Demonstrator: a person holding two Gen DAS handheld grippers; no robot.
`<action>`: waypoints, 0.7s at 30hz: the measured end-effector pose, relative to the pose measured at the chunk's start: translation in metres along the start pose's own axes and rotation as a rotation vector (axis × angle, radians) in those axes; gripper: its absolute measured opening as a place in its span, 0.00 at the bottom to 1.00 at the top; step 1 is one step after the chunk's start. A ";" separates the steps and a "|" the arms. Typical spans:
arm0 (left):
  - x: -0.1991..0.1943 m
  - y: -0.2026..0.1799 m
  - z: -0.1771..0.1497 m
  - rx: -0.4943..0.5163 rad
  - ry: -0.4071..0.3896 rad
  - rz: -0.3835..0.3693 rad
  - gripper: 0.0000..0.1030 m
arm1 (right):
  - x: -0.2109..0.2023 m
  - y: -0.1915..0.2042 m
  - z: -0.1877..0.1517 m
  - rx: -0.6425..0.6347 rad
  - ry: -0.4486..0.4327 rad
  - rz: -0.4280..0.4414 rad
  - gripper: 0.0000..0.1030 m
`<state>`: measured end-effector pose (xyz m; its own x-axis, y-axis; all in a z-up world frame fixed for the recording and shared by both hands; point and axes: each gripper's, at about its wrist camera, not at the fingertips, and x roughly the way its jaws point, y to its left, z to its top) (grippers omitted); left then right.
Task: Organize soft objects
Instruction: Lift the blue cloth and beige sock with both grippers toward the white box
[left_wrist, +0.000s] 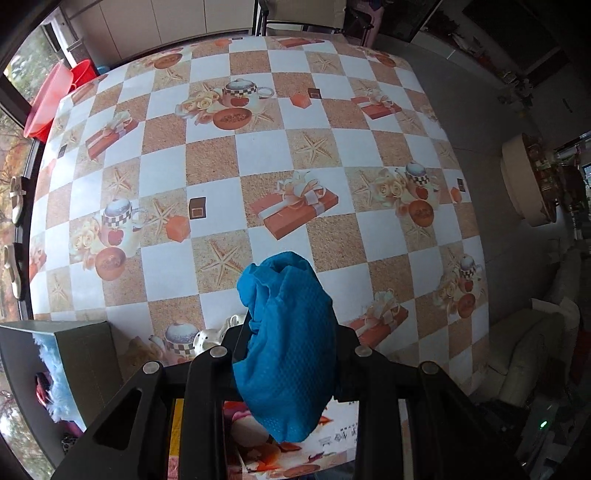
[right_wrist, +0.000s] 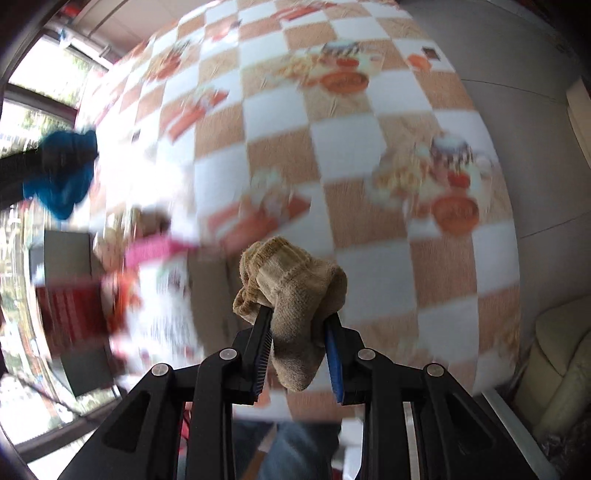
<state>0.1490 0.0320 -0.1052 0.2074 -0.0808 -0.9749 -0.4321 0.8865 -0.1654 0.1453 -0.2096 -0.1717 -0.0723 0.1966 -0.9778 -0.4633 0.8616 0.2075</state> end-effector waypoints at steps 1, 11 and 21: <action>-0.005 0.002 -0.003 0.002 -0.008 -0.002 0.32 | 0.000 0.004 -0.008 -0.005 0.009 0.003 0.28; -0.047 0.015 -0.041 0.048 -0.071 -0.027 0.32 | -0.003 0.061 -0.060 -0.047 0.042 0.078 0.28; -0.075 0.010 -0.102 0.135 -0.084 -0.083 0.32 | -0.012 0.096 -0.071 -0.078 0.021 0.065 0.28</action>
<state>0.0395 0.0009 -0.0487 0.3122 -0.1233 -0.9420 -0.2899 0.9319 -0.2180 0.0392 -0.1627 -0.1419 -0.1225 0.2402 -0.9630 -0.5243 0.8082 0.2682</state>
